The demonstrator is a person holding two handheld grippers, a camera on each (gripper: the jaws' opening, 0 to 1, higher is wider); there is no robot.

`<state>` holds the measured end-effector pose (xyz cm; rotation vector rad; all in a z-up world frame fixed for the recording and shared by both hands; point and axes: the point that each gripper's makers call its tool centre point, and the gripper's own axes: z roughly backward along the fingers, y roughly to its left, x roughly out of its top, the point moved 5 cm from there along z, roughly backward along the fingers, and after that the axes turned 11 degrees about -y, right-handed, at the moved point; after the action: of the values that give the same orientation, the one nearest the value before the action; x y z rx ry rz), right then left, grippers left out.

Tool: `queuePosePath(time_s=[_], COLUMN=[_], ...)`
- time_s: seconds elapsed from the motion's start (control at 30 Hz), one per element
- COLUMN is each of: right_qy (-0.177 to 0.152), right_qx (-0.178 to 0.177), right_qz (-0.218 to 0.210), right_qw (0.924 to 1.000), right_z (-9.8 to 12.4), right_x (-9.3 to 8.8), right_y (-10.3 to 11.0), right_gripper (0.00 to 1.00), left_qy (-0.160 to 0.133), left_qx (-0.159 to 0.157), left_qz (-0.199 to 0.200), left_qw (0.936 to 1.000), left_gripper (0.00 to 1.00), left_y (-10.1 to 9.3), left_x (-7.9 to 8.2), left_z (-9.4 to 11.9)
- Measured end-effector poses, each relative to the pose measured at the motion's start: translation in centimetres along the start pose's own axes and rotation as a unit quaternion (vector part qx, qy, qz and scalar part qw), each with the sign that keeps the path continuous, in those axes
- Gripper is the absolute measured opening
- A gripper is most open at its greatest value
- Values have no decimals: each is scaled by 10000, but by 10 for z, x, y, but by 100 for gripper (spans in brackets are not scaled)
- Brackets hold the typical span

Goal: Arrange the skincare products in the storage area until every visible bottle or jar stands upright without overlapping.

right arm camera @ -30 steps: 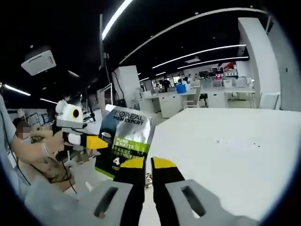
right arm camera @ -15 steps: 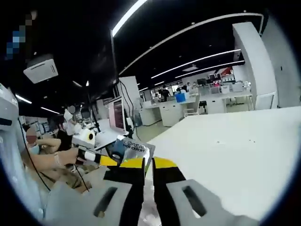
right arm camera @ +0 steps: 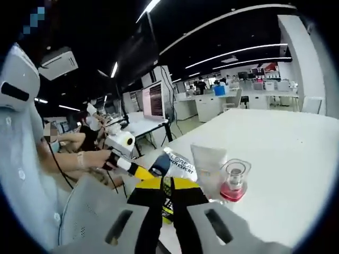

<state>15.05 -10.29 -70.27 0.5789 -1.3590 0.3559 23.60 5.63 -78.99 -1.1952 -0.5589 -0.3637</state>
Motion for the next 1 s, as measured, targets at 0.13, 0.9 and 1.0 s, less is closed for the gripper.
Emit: queuePosePath(time_s=[0.13,0.9,1.0], right_qy=[450,2312,2531], right_qx=[267,631,662], right_qz=[283,970,1150], right_qw=[9982,9660,9583], right_z=[-10,-60,-61], right_x=[-21,-113,-122], right_y=[15,18,16], right_gripper=[7,18,23], left_qy=[331,1024,1010], left_qx=[337,888,857], left_qz=[-226,104,-134], left_qw=[9986,9907,9911], left_gripper=[0,0,0], left_y=[13,37,36], left_x=[-15,-40,-41], left_z=[-2,-21,-23])
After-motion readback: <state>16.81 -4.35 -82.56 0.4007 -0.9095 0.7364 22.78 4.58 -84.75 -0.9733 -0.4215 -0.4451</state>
